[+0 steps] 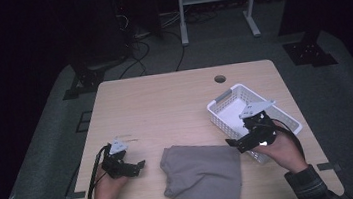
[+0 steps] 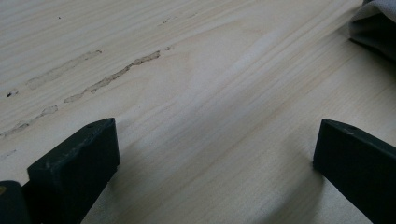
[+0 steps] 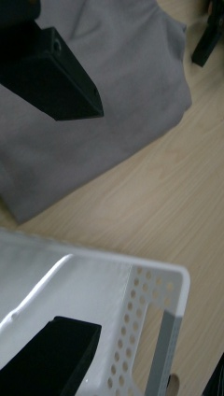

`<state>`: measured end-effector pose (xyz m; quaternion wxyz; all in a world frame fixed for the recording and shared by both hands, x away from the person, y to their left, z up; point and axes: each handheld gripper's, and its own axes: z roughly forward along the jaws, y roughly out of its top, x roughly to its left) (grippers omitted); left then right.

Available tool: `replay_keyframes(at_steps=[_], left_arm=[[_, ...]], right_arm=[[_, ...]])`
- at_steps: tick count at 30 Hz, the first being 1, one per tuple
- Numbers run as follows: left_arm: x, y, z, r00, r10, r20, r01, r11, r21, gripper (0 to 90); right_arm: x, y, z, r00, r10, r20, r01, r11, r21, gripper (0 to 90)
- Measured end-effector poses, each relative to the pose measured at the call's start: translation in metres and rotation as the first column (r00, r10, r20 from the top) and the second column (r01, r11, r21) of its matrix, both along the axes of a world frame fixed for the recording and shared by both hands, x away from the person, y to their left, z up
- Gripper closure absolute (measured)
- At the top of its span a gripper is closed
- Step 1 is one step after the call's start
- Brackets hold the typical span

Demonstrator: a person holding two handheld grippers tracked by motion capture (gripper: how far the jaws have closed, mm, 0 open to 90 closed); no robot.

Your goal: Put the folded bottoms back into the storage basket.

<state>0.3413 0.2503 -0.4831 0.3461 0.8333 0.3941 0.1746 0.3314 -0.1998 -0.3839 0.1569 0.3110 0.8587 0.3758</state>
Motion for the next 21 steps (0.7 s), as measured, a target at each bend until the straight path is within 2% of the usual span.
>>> replay_keyframes(at_steps=[7, 13, 21], left_arm=[[0.000, 0.000, 0.000, 1.0000, 0.000, 0.000, 0.000, 1.0000, 0.000, 0.0], [0.000, 0.000, 0.000, 1.0000, 0.000, 0.000, 0.000, 1.0000, 0.000, 0.0], [0.000, 0.000, 0.000, 1.0000, 0.002, 0.001, -0.002, 1.0000, -0.003, 0.0]], right_arm=[[-0.009, 0.027, -0.003, 0.9969, 0.079, -0.005, -0.079, 0.997, -0.013, 0.0], [-0.017, 0.045, -0.007, 0.9905, 0.137, -0.010, -0.137, 0.991, -0.011, 0.0], [-0.020, 0.066, -0.024, 0.9805, 0.194, -0.035, -0.194, 0.981, -0.022, 0.0]])
